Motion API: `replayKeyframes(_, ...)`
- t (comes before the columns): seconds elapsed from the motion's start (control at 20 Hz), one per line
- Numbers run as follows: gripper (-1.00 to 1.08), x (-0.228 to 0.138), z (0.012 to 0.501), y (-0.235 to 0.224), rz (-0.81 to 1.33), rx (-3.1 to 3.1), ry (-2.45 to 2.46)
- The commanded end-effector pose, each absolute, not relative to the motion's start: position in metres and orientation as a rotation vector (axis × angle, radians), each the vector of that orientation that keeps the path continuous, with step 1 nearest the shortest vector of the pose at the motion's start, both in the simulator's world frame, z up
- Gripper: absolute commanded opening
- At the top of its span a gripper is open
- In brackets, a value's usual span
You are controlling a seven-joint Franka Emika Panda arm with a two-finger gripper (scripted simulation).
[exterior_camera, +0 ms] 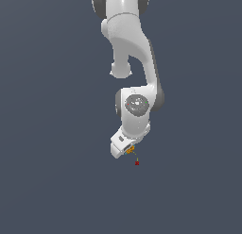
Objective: Pick up the object and move it to a goal position.
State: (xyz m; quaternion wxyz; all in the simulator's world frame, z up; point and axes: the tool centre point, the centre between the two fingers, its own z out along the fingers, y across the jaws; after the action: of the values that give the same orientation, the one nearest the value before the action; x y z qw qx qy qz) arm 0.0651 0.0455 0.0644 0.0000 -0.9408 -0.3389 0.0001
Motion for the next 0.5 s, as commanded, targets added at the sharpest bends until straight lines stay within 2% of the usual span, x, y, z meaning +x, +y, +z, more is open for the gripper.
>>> replayKeyframes(0.0,1.0,0.065,0.06,0.046,0.001,-2.955,-1.065)
replayKeyframes(0.45,1.0,0.064,0.019,0.046,0.0,-2.953,-1.072)
